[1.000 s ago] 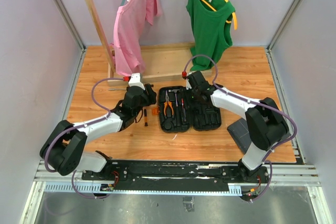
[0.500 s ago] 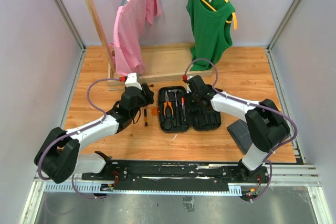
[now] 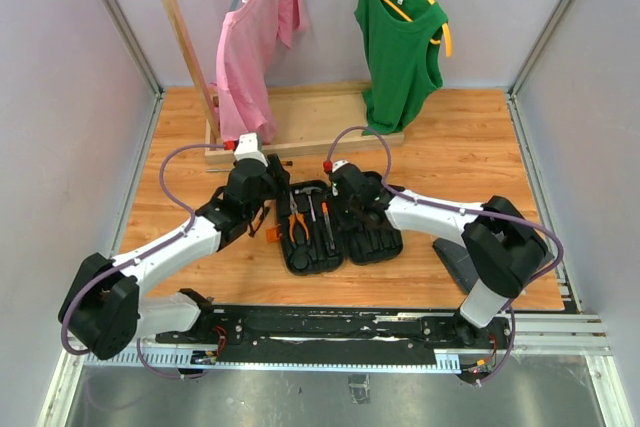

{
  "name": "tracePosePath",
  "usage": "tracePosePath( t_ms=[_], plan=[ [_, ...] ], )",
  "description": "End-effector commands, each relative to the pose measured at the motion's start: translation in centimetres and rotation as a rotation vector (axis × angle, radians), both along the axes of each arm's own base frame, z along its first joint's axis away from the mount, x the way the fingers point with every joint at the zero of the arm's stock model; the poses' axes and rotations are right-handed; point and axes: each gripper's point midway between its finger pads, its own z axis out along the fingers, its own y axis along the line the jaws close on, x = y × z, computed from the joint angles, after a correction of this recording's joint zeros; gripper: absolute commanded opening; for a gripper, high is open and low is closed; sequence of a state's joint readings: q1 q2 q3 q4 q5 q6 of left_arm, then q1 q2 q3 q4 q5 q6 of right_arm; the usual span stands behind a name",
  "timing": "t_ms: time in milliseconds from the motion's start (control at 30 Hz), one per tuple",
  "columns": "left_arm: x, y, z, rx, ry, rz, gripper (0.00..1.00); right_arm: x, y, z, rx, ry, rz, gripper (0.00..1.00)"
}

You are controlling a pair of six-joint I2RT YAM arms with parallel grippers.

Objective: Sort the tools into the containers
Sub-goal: Move the storage box to the center of the board.

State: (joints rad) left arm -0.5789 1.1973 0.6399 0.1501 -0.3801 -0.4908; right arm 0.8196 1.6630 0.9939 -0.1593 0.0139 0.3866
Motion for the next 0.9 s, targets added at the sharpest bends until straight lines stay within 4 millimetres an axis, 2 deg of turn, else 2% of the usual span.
tracePosePath(
  t_ms=[0,133,233,433,533,633,867],
  plan=[
    [0.4,0.6,2.3,0.006,-0.033,0.021,0.6,-2.6,1.6,-0.6,-0.001,0.046,0.048,0.27],
    [0.6,0.2,2.8,0.013,-0.032,0.003,0.6,-2.6,1.5,0.2,0.007,0.012,0.061,0.27],
    [0.9,-0.6,2.9,0.018,-0.013,-0.027,0.61,-2.7,1.4,1.2,0.024,-0.015,0.085,0.32],
    [1.5,-2.3,2.2,0.018,0.038,-0.083,0.61,-2.6,1.0,5.5,0.092,-0.121,0.106,0.47],
    [1.7,-3.0,1.9,0.013,0.053,-0.111,0.61,-2.2,-0.5,7.2,0.087,-0.174,0.067,0.48],
    [1.9,-4.0,1.8,0.007,0.067,-0.154,0.6,-1.8,-2.5,7.8,0.073,-0.19,0.004,0.47],
    [2.6,-7.1,0.7,-0.011,0.124,-0.238,0.58,-1.5,-6.6,6.7,0.065,-0.142,-0.119,0.41]
  ],
)
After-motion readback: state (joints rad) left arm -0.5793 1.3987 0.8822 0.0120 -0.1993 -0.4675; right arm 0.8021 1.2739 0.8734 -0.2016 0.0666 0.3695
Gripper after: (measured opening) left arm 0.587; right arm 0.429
